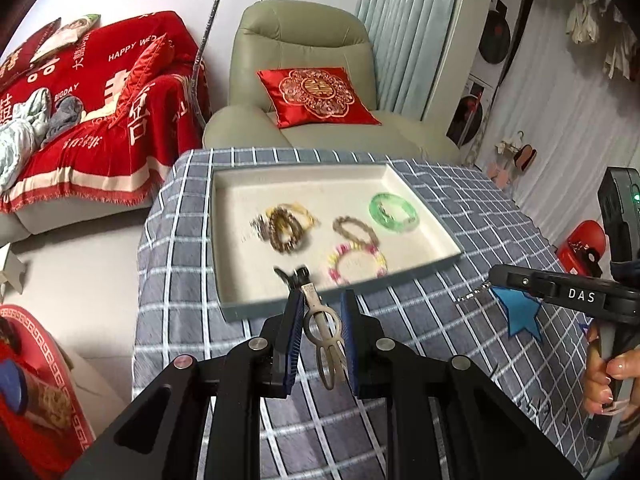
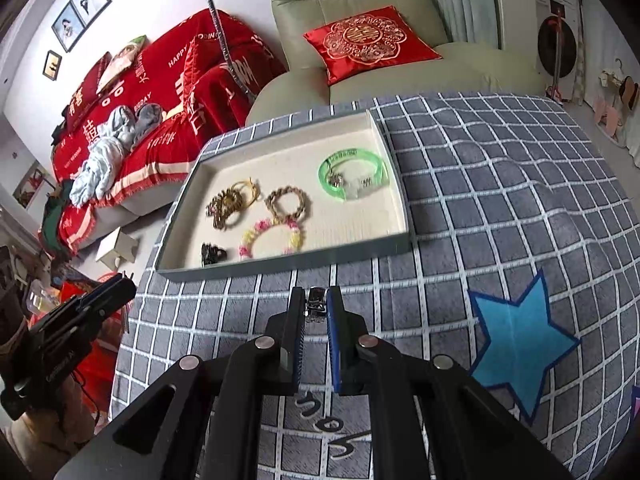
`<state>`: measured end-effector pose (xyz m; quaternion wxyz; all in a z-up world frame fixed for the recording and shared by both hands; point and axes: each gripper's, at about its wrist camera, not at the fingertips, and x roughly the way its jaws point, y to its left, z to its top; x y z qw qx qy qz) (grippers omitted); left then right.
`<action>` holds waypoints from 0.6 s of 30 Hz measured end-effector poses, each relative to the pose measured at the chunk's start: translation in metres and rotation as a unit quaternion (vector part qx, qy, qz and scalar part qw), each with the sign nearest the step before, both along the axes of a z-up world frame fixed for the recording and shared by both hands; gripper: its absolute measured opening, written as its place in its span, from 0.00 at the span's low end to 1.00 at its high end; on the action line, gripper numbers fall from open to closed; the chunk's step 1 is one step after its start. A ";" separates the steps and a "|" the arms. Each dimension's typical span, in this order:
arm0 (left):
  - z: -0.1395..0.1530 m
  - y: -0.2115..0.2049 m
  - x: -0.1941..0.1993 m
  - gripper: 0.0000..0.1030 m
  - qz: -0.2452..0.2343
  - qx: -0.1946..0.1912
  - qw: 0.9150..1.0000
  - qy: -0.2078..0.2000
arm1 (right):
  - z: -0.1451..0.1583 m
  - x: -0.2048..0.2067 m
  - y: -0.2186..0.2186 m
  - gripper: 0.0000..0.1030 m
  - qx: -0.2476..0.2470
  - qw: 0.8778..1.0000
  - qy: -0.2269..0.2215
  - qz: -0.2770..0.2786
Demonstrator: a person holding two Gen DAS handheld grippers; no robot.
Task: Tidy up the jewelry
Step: 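Carry the hair tie and hair pin into the tray and open both tools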
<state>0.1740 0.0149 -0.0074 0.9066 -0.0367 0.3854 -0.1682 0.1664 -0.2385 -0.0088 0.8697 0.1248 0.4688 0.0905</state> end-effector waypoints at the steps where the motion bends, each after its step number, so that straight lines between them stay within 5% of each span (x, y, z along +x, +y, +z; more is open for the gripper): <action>1: 0.002 0.001 0.004 0.34 0.000 0.000 1.000 -0.002 | 0.002 0.003 0.000 0.11 0.001 1.000 -0.002 -0.002; 10: 0.009 -0.005 0.056 0.34 -0.008 0.003 1.000 -0.007 | 0.014 0.045 0.008 0.11 0.010 1.000 -0.019 -0.007; 18: -0.007 -0.020 0.101 0.34 -0.008 0.008 1.000 0.002 | -0.003 0.091 0.023 0.11 0.011 1.000 -0.017 -0.011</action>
